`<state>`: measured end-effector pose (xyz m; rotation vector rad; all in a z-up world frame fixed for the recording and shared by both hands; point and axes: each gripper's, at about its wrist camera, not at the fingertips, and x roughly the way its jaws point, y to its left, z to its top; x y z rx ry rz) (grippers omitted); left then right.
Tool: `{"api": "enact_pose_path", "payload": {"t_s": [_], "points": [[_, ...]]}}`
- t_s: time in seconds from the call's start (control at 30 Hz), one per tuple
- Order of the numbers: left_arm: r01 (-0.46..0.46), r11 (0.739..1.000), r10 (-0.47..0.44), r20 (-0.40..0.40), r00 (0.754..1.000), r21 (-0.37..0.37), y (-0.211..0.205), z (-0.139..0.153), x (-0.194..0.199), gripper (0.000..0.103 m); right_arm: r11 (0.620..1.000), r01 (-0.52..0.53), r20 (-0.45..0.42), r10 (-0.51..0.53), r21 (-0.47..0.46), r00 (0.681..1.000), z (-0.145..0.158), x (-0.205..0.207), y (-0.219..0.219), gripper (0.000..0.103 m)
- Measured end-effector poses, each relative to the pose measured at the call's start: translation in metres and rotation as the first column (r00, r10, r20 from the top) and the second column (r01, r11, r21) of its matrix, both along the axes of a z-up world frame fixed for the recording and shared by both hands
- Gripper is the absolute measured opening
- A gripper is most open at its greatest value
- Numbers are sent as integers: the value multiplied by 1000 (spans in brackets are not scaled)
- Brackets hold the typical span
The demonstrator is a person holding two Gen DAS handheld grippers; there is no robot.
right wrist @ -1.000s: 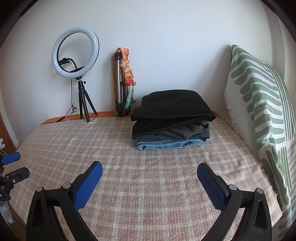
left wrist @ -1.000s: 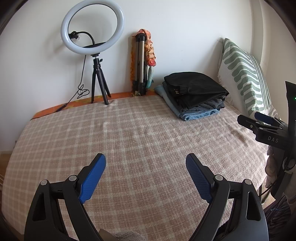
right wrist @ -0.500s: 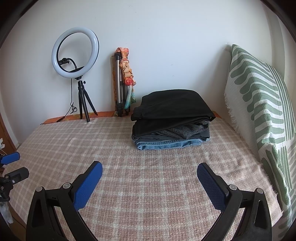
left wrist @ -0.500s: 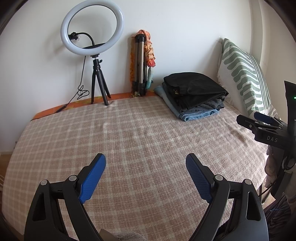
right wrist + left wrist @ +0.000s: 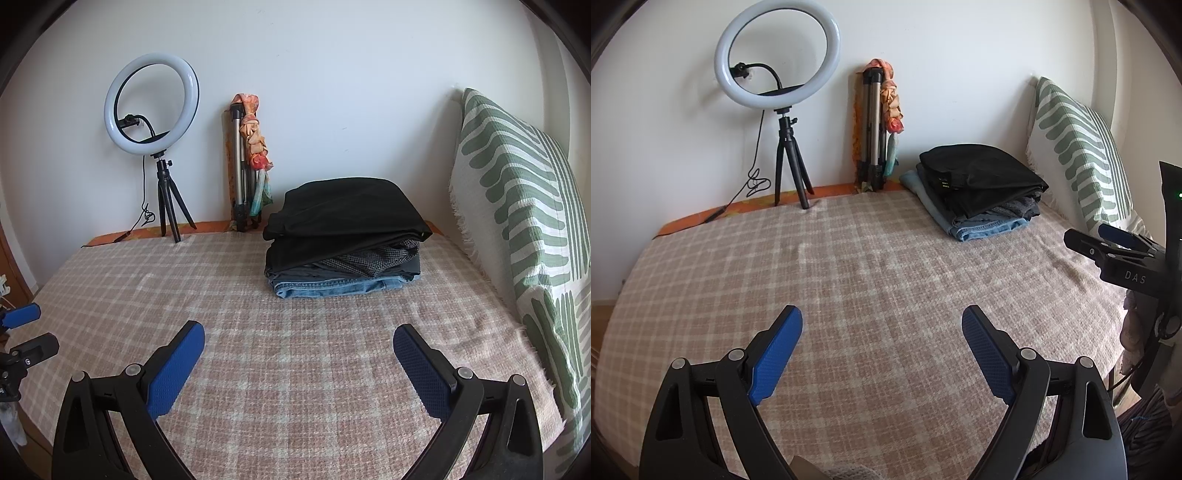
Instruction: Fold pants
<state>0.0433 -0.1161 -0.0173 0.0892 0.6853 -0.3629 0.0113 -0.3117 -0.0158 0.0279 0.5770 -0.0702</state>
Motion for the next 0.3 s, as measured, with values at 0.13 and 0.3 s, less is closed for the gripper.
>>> {"api": "enact_pose_path", "payload": {"t_s": [0.13,0.3], "points": [[-5,1000,5,21,1000,5,2,1,-2,89,1000,0,-1,0,-2,1000,0,0,0,103],[2,1000,-2,22,1000,5,2,2,-3,89,1000,-5,-3,5,3,1000,0,2,2,103]]}}
